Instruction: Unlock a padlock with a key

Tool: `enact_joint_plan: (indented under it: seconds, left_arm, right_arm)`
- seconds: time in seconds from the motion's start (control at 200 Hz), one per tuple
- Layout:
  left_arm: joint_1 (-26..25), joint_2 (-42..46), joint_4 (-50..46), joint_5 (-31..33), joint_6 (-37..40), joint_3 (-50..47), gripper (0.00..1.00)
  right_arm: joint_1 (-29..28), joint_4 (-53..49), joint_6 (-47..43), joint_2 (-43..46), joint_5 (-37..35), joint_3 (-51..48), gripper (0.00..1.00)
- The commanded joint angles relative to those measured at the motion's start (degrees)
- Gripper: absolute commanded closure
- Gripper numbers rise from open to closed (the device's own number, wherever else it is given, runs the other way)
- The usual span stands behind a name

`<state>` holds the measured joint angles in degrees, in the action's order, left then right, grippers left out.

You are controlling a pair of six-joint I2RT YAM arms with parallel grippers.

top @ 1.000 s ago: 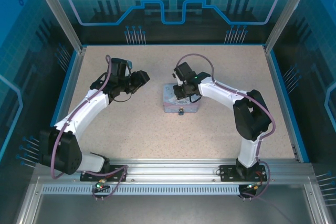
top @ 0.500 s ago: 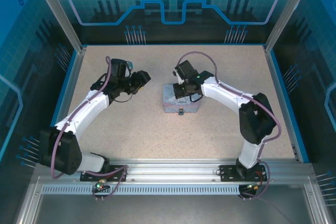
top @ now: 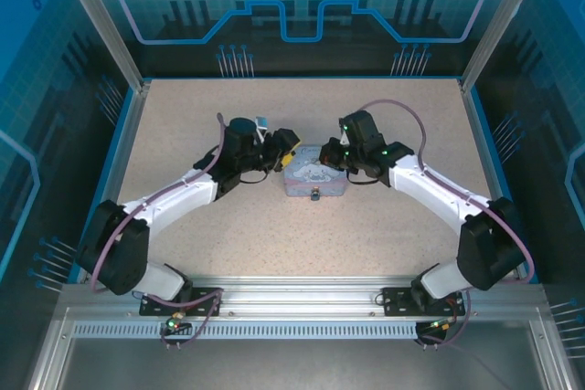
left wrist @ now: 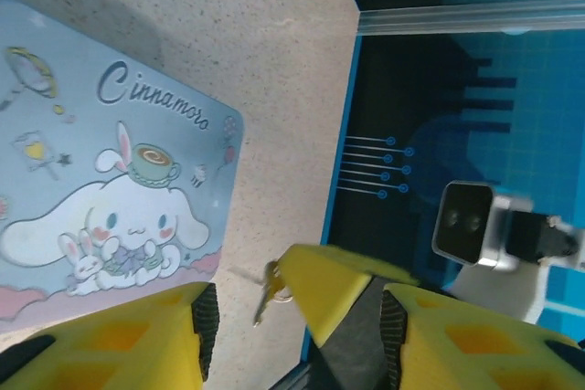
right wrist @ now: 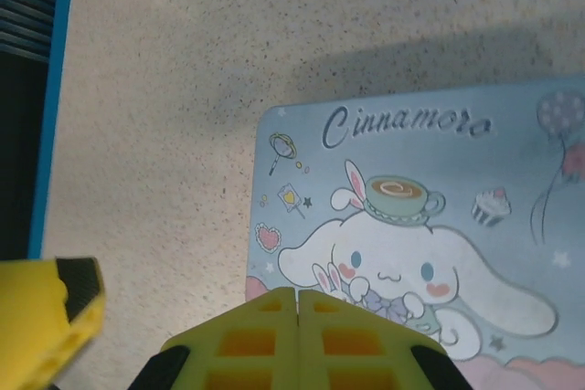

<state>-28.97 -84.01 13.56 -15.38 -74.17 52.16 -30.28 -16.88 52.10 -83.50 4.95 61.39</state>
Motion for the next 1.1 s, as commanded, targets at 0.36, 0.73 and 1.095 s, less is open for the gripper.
enact_joint_plan:
  seconds: [0.36, 0.73, 1.095]
  left_arm:
    - [-5.39, -6.99, 18.86, 6.36, -11.66, -2.85, 0.59]
    - [-8.33, -7.3, 18.51, 8.6, -12.13, -3.65, 0.64]
    - [-9.58, -8.76, 18.57, 8.72, -12.16, -2.7, 0.71]
  right_arm:
    - [1.28, 9.14, 19.76, 5.6, -4.07, -7.45, 1.0]
    - [2.05, 9.49, 19.87, 5.18, -5.66, -7.6, 1.0]
    - [2.77, 10.03, 19.62, 4.89, -5.18, -7.88, 1.0]
